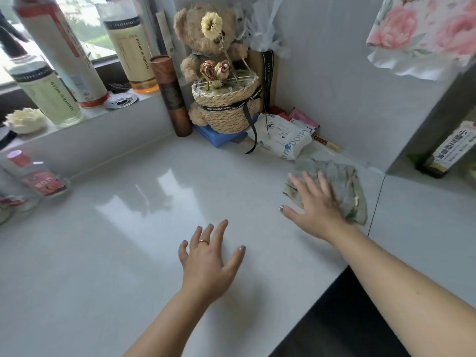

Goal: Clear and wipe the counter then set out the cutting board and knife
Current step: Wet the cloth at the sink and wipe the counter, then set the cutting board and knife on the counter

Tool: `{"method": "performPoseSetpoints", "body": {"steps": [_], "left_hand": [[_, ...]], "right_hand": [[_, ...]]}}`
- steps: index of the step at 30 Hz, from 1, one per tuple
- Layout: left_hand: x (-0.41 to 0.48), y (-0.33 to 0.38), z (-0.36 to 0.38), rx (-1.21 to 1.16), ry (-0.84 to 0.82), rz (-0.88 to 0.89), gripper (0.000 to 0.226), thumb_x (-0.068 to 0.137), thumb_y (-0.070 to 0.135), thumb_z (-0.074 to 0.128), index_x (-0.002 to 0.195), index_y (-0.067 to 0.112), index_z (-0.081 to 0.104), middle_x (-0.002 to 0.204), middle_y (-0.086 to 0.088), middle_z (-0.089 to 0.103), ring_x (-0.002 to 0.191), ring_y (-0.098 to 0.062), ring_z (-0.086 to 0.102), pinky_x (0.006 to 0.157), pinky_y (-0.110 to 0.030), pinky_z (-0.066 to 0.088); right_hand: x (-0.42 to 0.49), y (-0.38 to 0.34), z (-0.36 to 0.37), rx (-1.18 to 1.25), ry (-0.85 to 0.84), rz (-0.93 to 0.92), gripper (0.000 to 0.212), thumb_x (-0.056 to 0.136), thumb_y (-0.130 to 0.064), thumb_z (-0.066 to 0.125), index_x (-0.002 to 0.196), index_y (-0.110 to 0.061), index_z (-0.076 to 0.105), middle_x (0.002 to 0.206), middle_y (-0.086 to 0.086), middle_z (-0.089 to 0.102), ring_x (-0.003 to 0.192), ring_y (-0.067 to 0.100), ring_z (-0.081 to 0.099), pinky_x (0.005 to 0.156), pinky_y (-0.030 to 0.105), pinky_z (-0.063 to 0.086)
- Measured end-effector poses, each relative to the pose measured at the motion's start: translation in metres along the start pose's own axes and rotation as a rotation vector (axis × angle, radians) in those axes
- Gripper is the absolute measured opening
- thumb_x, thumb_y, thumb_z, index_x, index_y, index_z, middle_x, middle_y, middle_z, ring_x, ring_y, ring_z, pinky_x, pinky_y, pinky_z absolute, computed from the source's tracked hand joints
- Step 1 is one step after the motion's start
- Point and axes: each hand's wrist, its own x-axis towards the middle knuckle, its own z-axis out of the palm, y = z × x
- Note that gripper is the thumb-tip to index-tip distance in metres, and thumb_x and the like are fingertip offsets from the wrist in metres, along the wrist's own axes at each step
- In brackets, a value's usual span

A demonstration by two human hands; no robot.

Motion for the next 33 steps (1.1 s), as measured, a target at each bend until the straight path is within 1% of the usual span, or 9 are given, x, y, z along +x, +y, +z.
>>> {"method": "performPoseSetpoints", "body": {"steps": [4, 7, 10, 14, 17, 20, 24, 29, 33], "left_hand": [[-0.029, -0.019, -0.013, -0.079, 0.025, 0.051, 0.058, 0.085, 0.048, 0.046, 0.137, 0.033, 0.026, 0.148, -0.001, 0.034, 0.141, -0.019, 0.016, 0.114, -0.042, 0.01], [-0.062, -0.043, -0.022, -0.218, 0.069, 0.182, 0.052, 0.083, 0.035, 0.058, 0.131, 0.025, 0.041, 0.128, -0.001, 0.054, 0.124, -0.018, 0.043, 0.102, -0.04, 0.035], [-0.097, -0.072, -0.028, -0.391, 0.005, 0.276, 0.044, 0.079, 0.026, 0.064, 0.12, 0.028, 0.051, 0.101, 0.007, 0.059, 0.093, -0.005, 0.055, 0.081, -0.018, 0.044], [-0.145, -0.095, -0.031, -0.501, -0.142, 0.374, 0.027, 0.078, 0.017, 0.066, 0.101, 0.03, 0.061, 0.076, 0.013, 0.064, 0.077, 0.002, 0.06, 0.065, 0.002, 0.039], [-0.186, -0.09, -0.029, -0.564, -0.297, 0.44, 0.025, 0.078, 0.014, 0.064, 0.089, 0.036, 0.06, 0.064, 0.009, 0.063, 0.068, 0.004, 0.059, 0.06, 0.0, 0.041], [-0.227, -0.069, -0.02, -0.533, -0.497, 0.57, 0.019, 0.08, 0.017, 0.063, 0.094, 0.03, 0.062, 0.059, 0.007, 0.061, 0.058, 0.002, 0.057, 0.057, -0.005, 0.041], [-0.295, -0.033, 0.004, -0.396, -0.72, 0.796, 0.018, 0.08, 0.021, 0.064, 0.093, 0.034, 0.06, 0.063, 0.013, 0.063, 0.063, -0.003, 0.058, 0.063, -0.014, 0.041], [-0.421, 0.002, 0.045, -0.286, -0.92, 0.996, 0.017, 0.079, 0.018, 0.064, 0.092, 0.029, 0.061, 0.061, 0.013, 0.063, 0.056, -0.001, 0.054, 0.056, -0.009, 0.04], [-0.561, 0.026, 0.084, -0.189, -1.066, 1.118, 0.022, 0.079, 0.012, 0.065, 0.1, 0.016, 0.063, 0.074, -0.003, 0.065, 0.064, -0.013, 0.058, 0.064, -0.017, 0.041]], "right_hand": [[-0.091, -0.062, 0.022, 0.374, 0.104, -0.018, 0.056, 0.083, -0.033, 0.059, 0.135, -0.019, 0.043, 0.14, 0.003, 0.047, 0.133, 0.02, 0.036, 0.109, 0.032, 0.03], [-0.159, -0.09, 0.032, 0.595, 0.069, 0.182, 0.031, 0.082, -0.027, 0.063, 0.113, -0.022, 0.061, 0.096, -0.01, 0.067, 0.087, 0.007, 0.064, 0.077, 0.016, 0.049], [-0.227, -0.108, 0.04, 0.642, 0.086, 0.325, 0.011, 0.082, -0.027, 0.063, 0.084, -0.037, 0.061, 0.077, -0.007, 0.068, 0.07, 0.009, 0.066, 0.063, 0.019, 0.049], [-0.327, -0.135, 0.05, 0.683, 0.206, 0.562, 0.009, 0.083, -0.021, 0.061, 0.079, -0.029, 0.065, 0.069, -0.003, 0.069, 0.056, 0.004, 0.065, 0.055, 0.015, 0.046], [-0.396, -0.156, 0.053, 0.703, 0.232, 0.715, 0.012, 0.084, -0.015, 0.059, 0.077, -0.024, 0.064, 0.071, 0.004, 0.069, 0.056, 0.007, 0.062, 0.052, 0.011, 0.045], [-0.462, -0.168, 0.052, 0.669, 0.31, 0.844, 0.015, 0.084, -0.015, 0.059, 0.077, -0.028, 0.061, 0.078, 0.011, 0.07, 0.067, 0.017, 0.065, 0.055, 0.014, 0.045], [-0.558, -0.173, 0.056, 0.667, 0.457, 0.999, 0.019, 0.084, -0.019, 0.058, 0.076, -0.037, 0.056, 0.078, -0.004, 0.066, 0.079, 0.023, 0.067, 0.072, 0.023, 0.05], [-0.71, -0.184, 0.073, 0.704, 0.762, 1.231, 0.021, 0.081, -0.016, 0.064, 0.075, -0.036, 0.059, 0.068, -0.004, 0.066, 0.073, 0.029, 0.068, 0.071, 0.036, 0.053], [-0.866, -0.194, 0.101, 0.65, 1.015, 1.42, 0.025, 0.079, -0.013, 0.066, 0.078, -0.037, 0.059, 0.076, 0.005, 0.07, 0.077, 0.03, 0.068, 0.075, 0.044, 0.053]]}}
